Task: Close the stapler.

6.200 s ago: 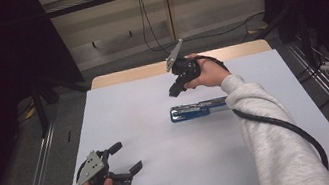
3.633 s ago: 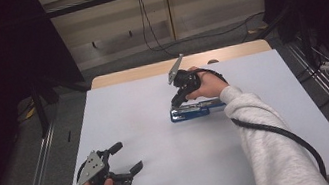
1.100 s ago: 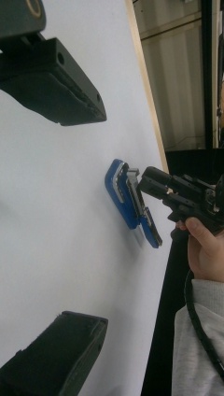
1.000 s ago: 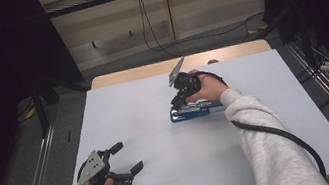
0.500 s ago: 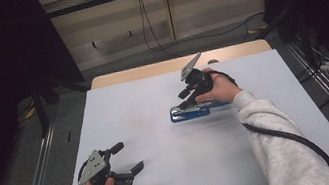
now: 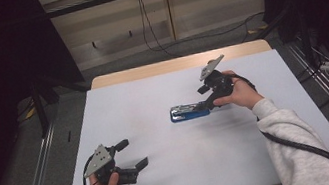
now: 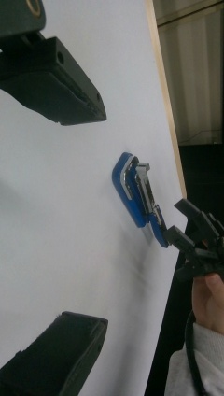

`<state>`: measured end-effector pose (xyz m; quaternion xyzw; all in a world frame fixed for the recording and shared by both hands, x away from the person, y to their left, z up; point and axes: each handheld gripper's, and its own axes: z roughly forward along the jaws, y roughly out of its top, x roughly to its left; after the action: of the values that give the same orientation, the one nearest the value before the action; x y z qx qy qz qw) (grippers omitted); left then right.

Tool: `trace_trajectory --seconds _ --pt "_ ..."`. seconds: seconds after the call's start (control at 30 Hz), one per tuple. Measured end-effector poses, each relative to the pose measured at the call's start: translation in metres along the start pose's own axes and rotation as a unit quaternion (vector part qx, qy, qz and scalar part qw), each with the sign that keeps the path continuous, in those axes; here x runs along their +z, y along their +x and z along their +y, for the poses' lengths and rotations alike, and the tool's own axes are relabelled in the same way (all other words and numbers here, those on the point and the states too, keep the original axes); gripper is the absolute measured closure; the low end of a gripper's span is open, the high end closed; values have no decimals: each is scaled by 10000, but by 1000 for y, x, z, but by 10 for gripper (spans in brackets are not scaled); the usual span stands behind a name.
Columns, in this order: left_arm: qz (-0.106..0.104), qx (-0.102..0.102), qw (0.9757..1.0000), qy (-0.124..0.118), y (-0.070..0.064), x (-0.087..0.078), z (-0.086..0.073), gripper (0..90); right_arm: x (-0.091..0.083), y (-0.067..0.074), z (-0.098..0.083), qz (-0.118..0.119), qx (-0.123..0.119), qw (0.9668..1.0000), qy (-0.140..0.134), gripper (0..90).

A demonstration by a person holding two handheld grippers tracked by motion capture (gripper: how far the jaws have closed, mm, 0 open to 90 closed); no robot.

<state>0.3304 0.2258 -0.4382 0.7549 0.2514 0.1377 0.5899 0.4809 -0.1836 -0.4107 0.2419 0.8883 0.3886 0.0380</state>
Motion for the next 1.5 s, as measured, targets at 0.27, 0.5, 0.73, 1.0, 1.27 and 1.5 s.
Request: trace_trajectory --seconds 0.27,0.5,0.73,1.0,1.27,1.5 --pt "1 -146 9996 229 0 15 3 26 -23 5 -32 -277 295 9989 -223 144" --pt "41 -183 9990 399 0 30 6 25 -44 16 -52 -738 410 9963 -164 147" --pt "253 -428 9976 490 2 60 15 22 -68 23 -79 -1172 802 9891 -381 315" --pt "452 -470 9961 590 8 85 21 139 -75 25 -93 -1405 813 9861 -359 535" --pt "719 -786 9916 730 20 114 25 495 -77 25 -103 -1677 910 9813 -241 829" --pt "797 -971 9853 1154 29 139 25 814 -75 21 -106 -1875 1114 9755 -294 900"
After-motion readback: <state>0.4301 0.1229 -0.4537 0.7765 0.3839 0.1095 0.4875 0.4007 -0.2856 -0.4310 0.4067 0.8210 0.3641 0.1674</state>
